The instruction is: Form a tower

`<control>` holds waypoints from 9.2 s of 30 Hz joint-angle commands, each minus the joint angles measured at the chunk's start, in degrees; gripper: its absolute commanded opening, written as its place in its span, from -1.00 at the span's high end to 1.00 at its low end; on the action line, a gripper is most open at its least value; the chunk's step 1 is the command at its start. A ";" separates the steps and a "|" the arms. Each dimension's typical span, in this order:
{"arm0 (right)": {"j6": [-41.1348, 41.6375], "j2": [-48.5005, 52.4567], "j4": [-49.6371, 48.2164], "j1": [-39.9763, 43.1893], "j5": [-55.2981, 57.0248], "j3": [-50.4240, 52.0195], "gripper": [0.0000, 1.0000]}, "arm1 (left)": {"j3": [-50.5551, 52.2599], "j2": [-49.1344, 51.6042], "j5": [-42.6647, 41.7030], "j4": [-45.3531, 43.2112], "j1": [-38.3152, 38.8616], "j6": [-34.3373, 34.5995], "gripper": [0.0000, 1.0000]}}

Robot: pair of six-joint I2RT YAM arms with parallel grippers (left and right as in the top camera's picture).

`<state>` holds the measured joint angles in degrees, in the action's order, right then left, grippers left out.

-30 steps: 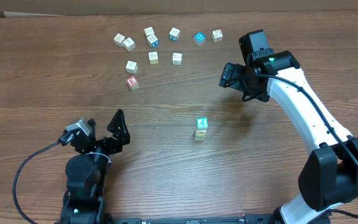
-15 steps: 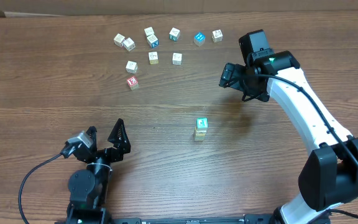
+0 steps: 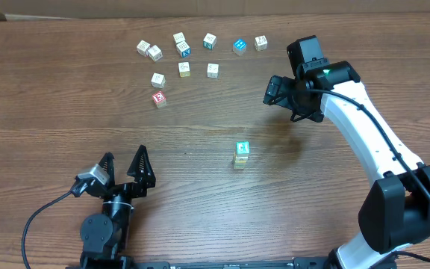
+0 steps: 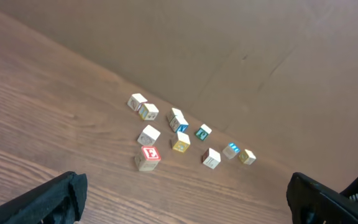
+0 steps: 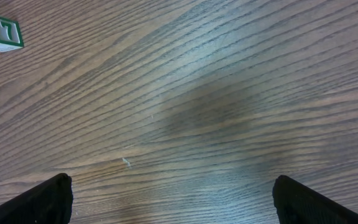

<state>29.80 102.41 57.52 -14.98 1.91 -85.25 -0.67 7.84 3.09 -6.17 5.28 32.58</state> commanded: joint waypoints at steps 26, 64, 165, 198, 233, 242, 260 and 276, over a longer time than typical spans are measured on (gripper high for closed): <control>-0.22 -0.04 -0.26 0.28 0.61 0.13 -1.00 | 0.39 -2.71 0.28 10.27 0.33 -0.90 -0.99; -0.20 -0.04 -0.26 0.28 0.61 0.13 -1.00 | 0.39 -2.71 0.28 10.27 0.33 -28.55 -0.99; -0.22 -0.04 -0.26 0.28 0.61 0.13 -1.00 | 0.39 -7.63 0.04 10.40 0.37 -28.52 -0.99; -0.22 -0.59 -0.24 -0.15 0.61 0.13 -1.00 | 0.39 -7.63 0.04 10.40 0.37 -28.55 -0.99; -0.20 -36.85 8.33 -5.22 0.61 0.13 -1.00 | 0.39 -7.63 0.04 10.40 0.37 -28.55 -0.99; -0.20 -38.53 21.64 -5.20 0.61 0.90 -1.00 | 0.39 -7.63 0.04 10.40 0.37 -28.55 -0.99; -0.20 -40.68 14.93 -5.20 0.59 8.37 -1.00 | 0.39 -7.63 0.04 10.40 0.37 -28.55 -0.99; -0.20 -52.94 -24.98 -5.18 0.61 32.41 -1.00 | 0.39 -7.63 0.04 10.40 0.37 -28.55 -0.99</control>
<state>29.82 52.73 37.47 -20.25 1.91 -55.46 -0.51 0.86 3.05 4.34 5.28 5.34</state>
